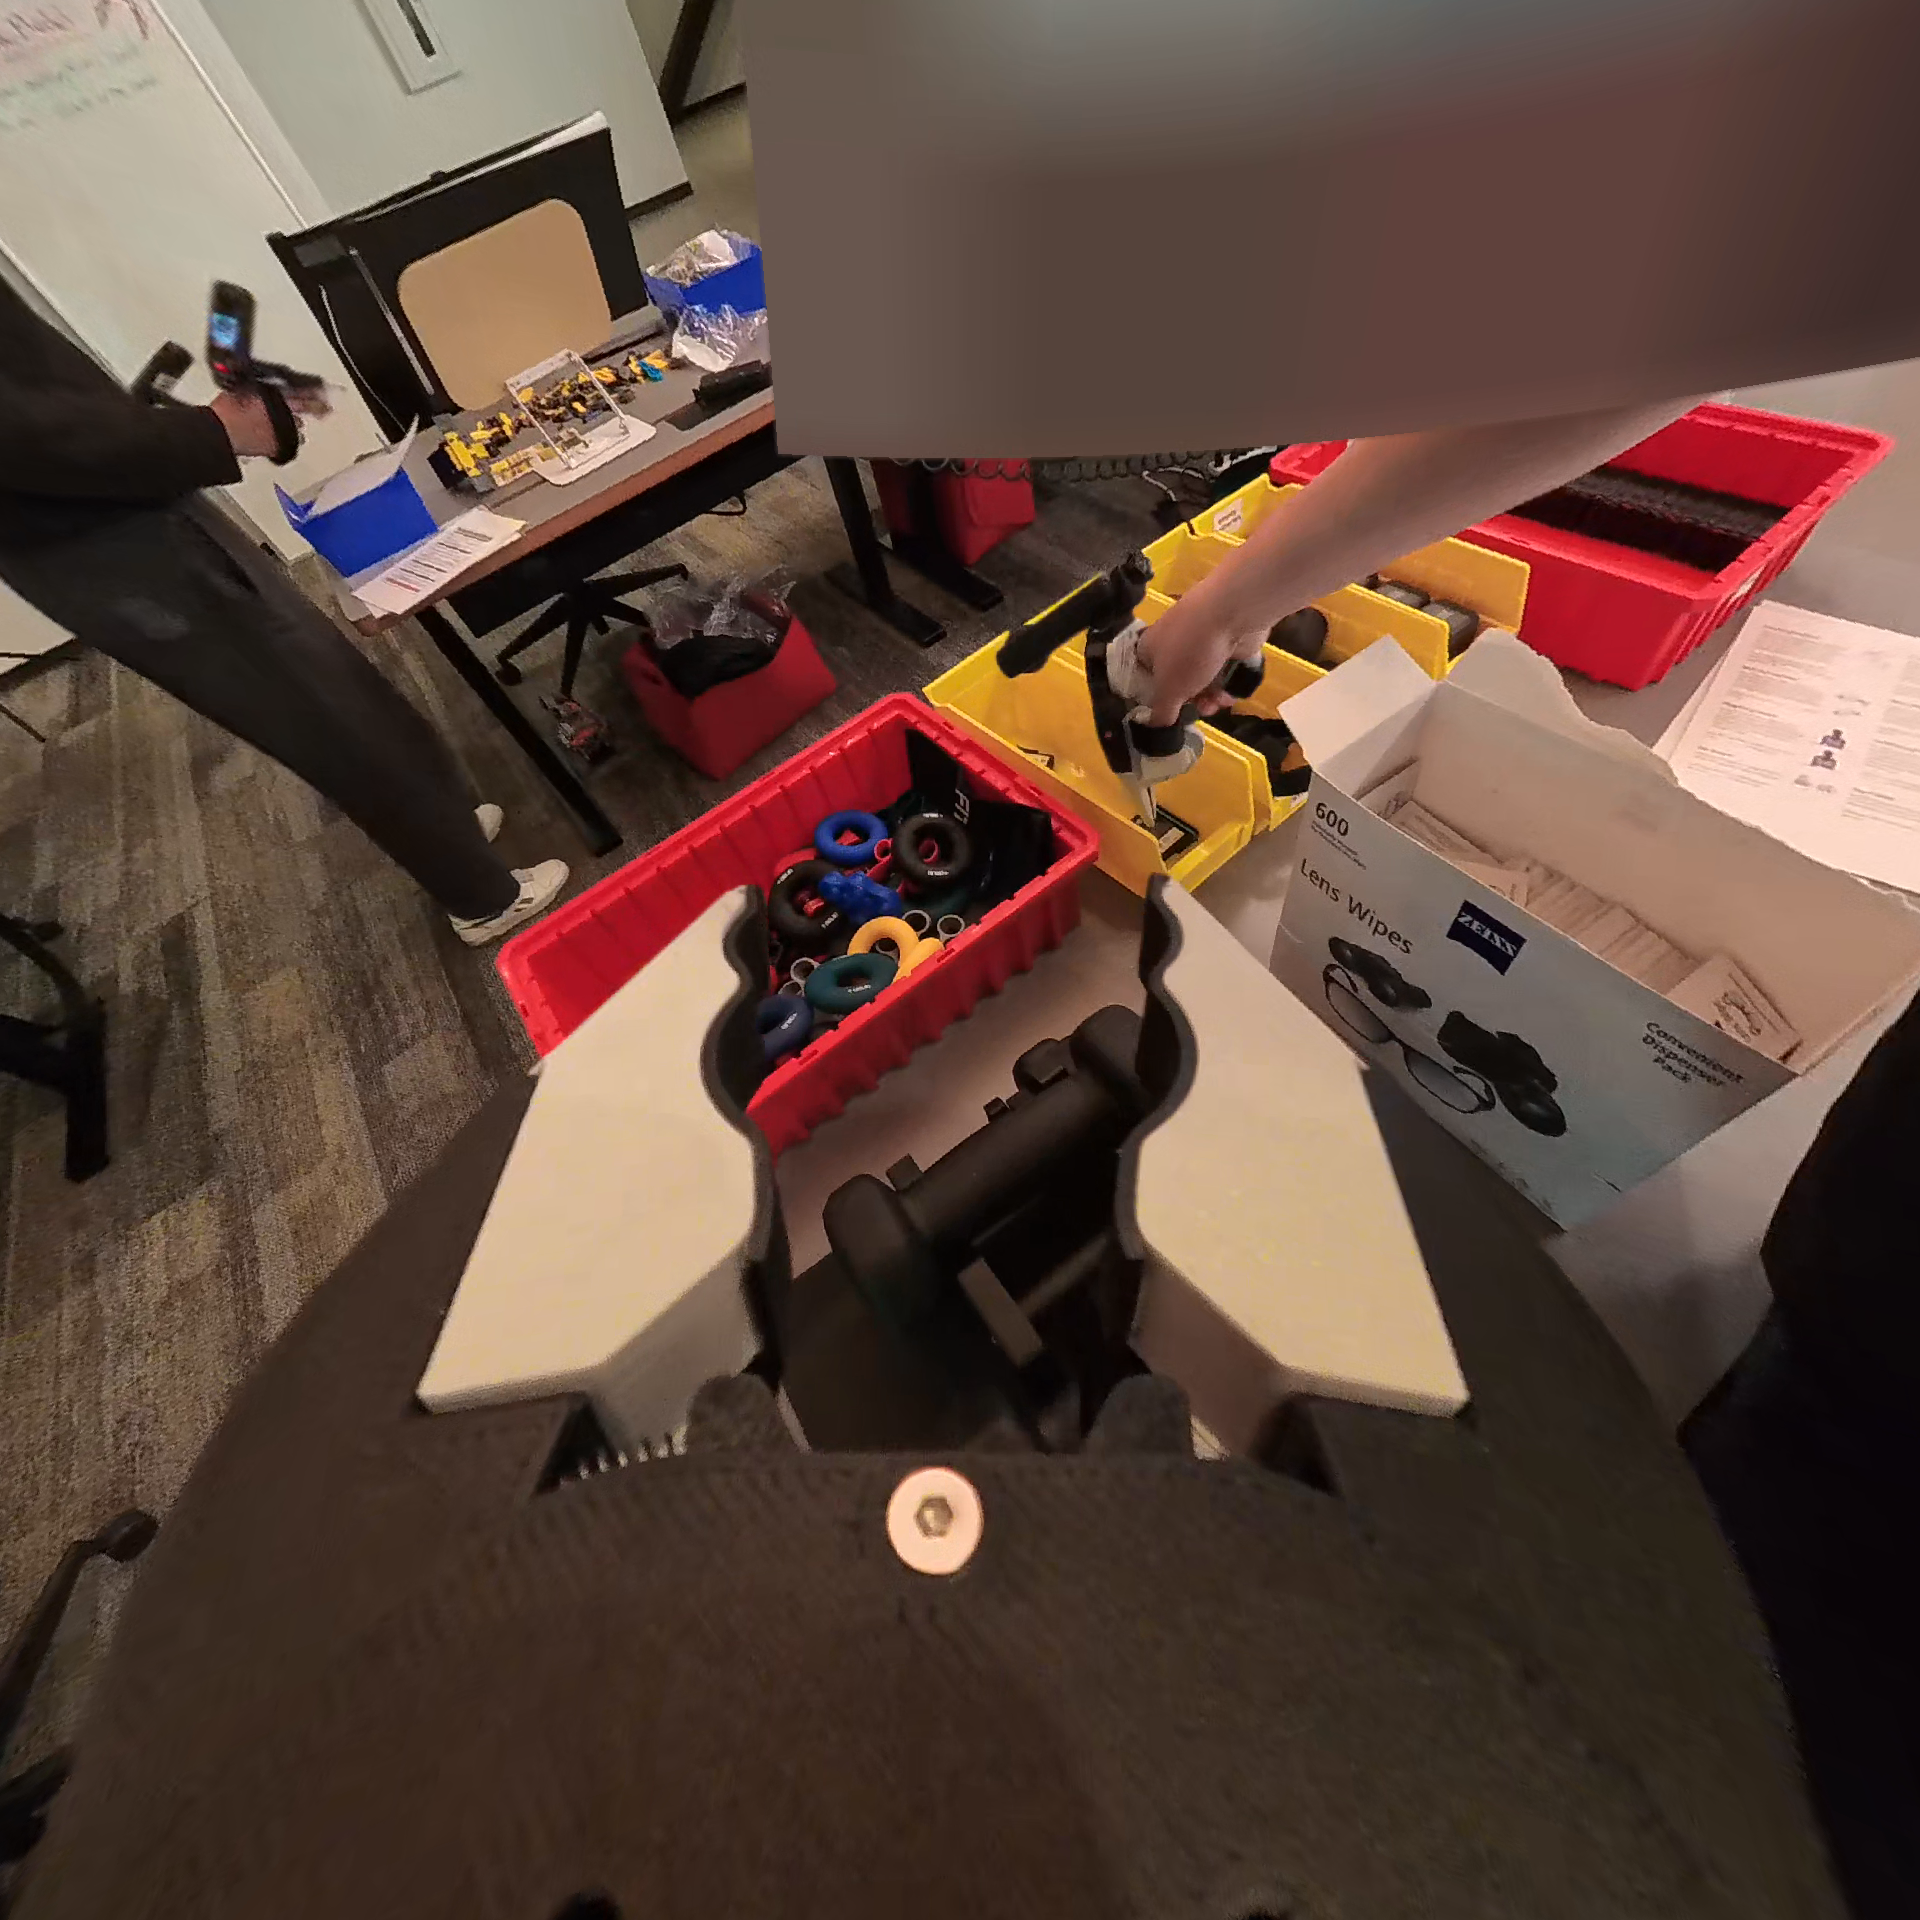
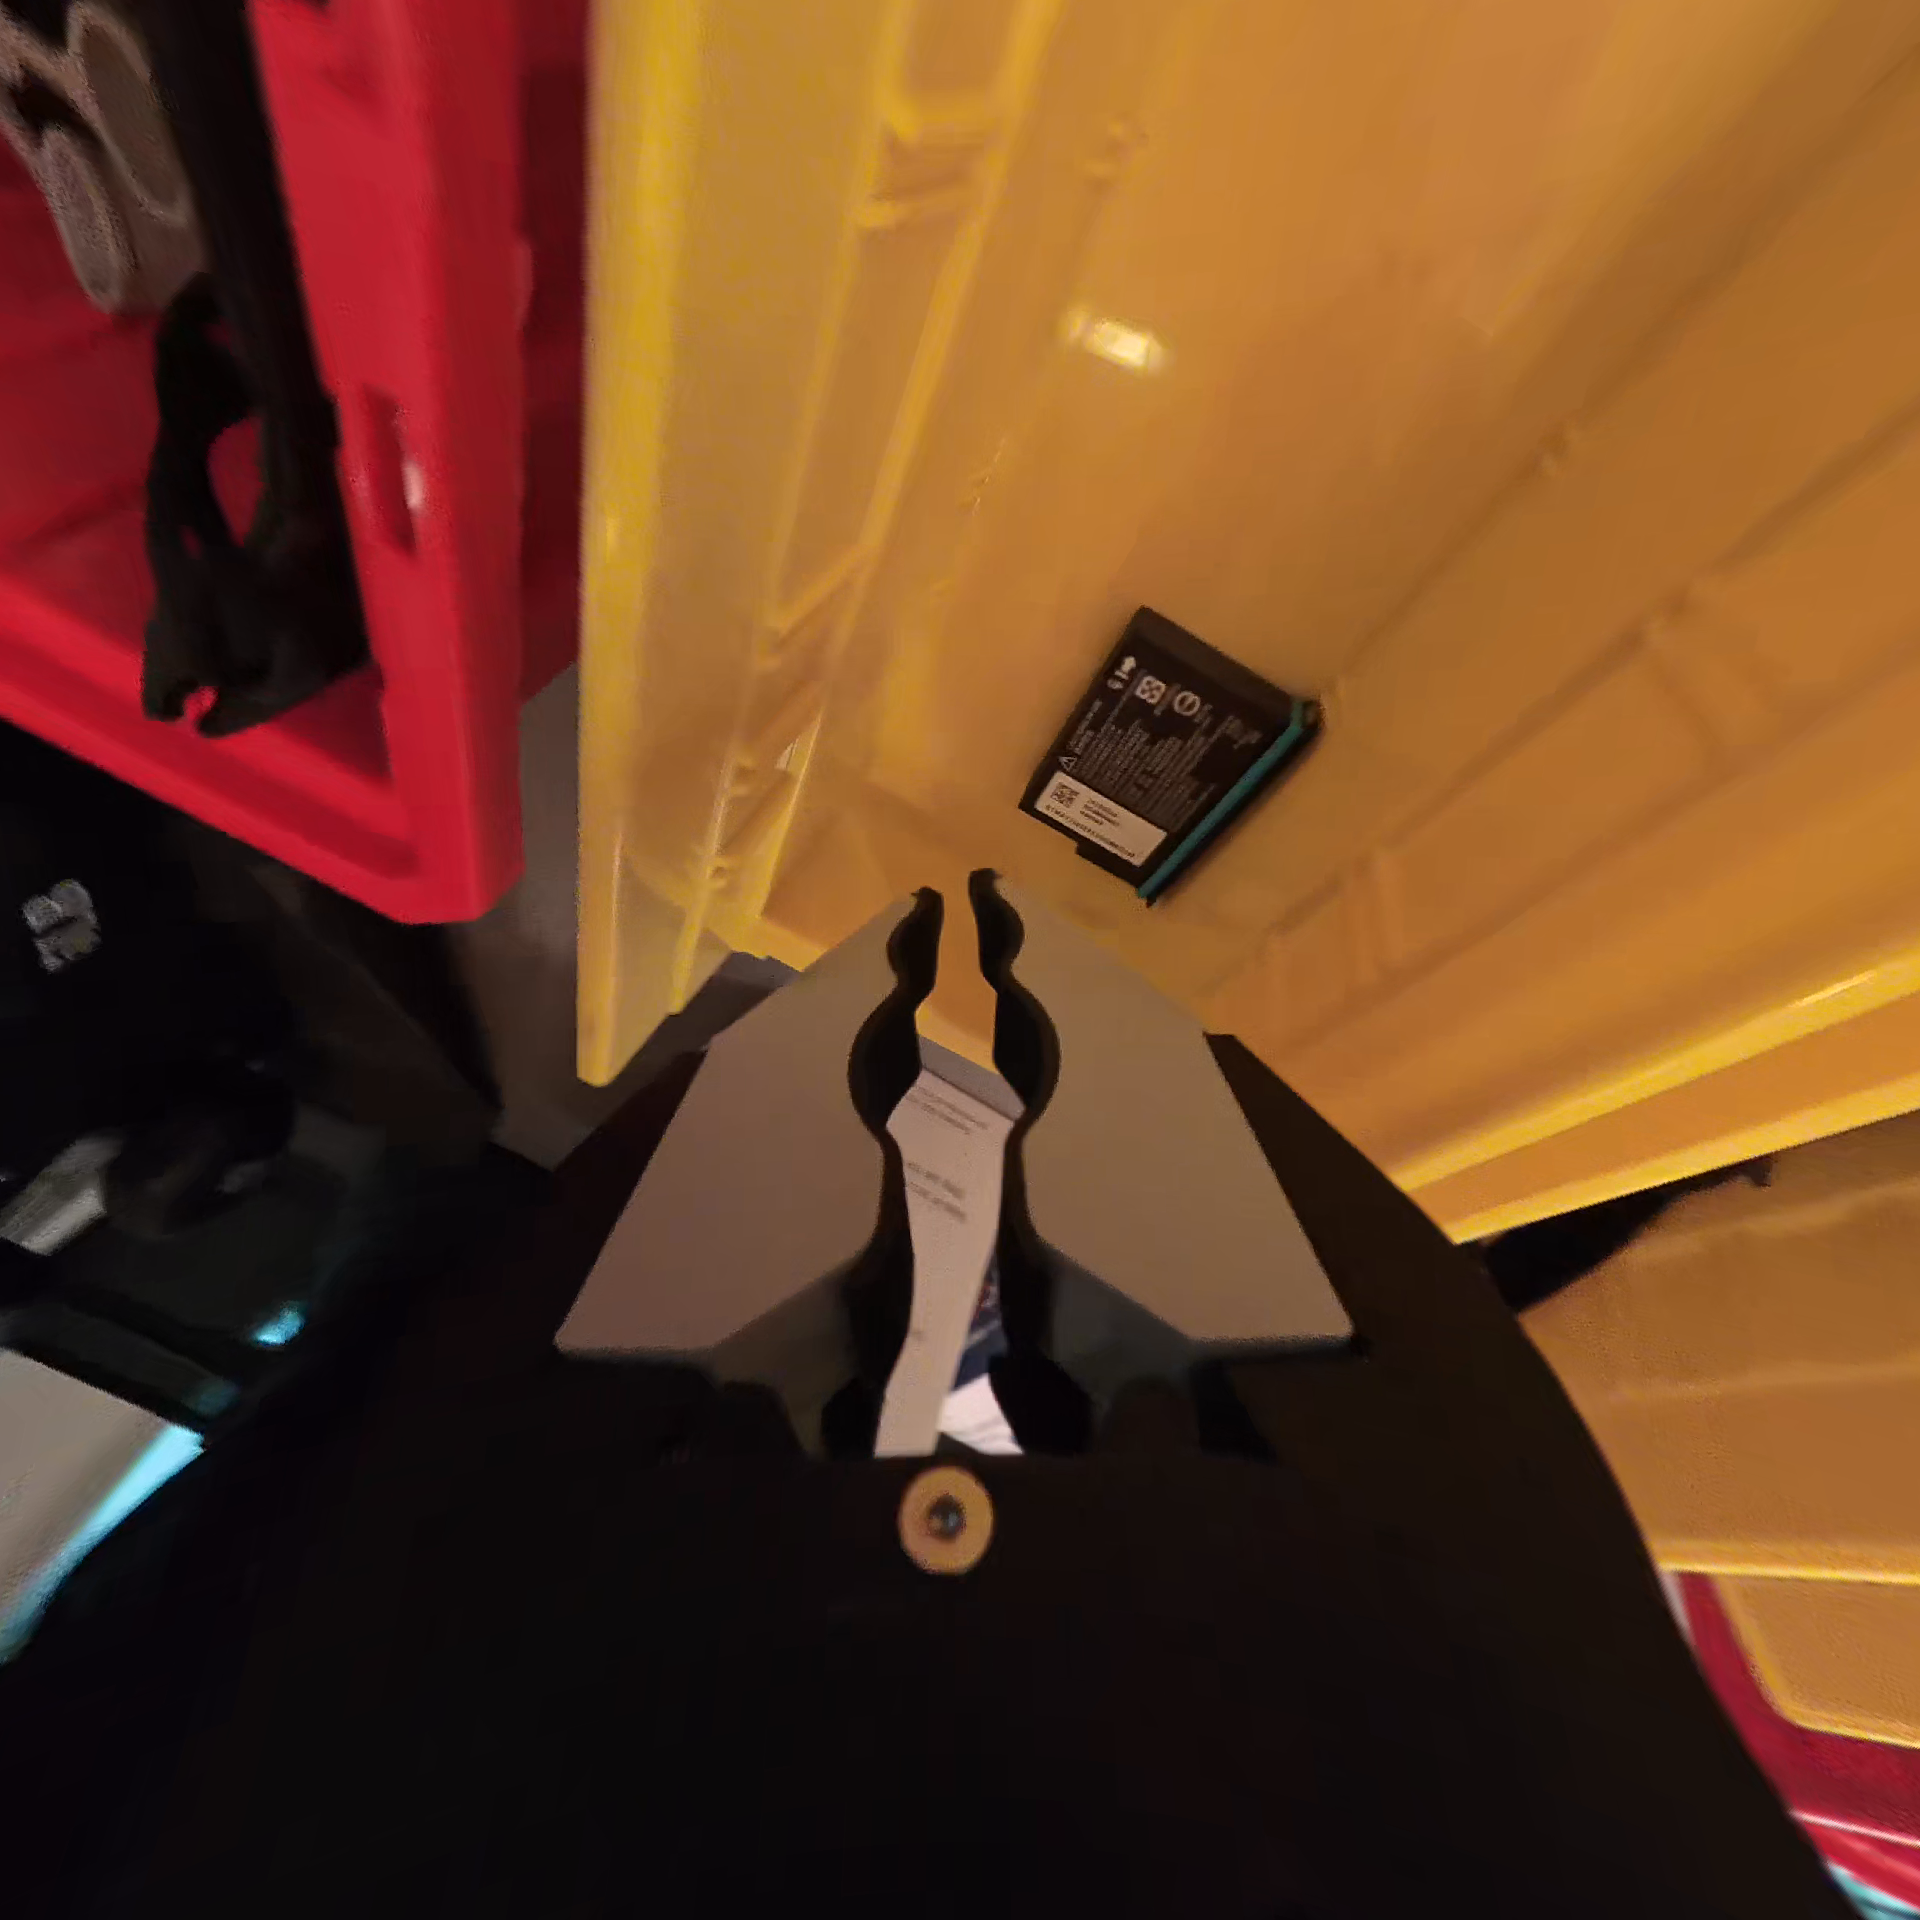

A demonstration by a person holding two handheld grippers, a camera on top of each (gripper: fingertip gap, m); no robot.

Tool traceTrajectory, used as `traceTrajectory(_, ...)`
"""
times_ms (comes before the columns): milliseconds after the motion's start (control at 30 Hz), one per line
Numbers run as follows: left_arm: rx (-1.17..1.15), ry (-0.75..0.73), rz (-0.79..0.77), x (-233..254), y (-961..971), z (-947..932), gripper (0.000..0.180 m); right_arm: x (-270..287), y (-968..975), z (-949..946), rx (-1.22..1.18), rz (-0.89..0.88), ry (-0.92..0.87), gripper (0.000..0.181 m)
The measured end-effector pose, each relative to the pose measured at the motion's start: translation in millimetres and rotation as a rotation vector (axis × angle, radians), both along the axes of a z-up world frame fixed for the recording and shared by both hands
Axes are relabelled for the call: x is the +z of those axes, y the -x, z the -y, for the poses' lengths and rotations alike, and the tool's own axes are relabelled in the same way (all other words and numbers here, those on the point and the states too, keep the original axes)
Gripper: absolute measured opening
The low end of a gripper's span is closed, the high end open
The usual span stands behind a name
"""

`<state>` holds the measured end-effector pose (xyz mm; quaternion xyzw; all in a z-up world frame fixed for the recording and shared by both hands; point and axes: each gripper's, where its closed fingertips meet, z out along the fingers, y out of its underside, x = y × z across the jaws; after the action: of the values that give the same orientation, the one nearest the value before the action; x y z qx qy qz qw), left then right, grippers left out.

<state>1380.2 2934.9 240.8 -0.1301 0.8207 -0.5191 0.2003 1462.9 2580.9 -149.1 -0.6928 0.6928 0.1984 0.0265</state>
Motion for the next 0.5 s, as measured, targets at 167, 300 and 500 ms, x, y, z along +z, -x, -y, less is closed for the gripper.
traceTrajectory(167, -0.032, 0.008, 0.011, 4, 10, 7, 0.069, -10, 4, 13, 0.026, -0.014, 0.151, 0.0)
traceTrajectory(300, -0.04, 0.03, 0.023, 8, 18, 8, 0.068, -25, 9, 20, 0.019, -0.027, 0.272, 0.0)
traceTrajectory(500, -0.038, 0.066, 0.037, 18, 34, 3, 0.065, -32, 1, 32, -0.049, 0.02, 0.402, 0.0)
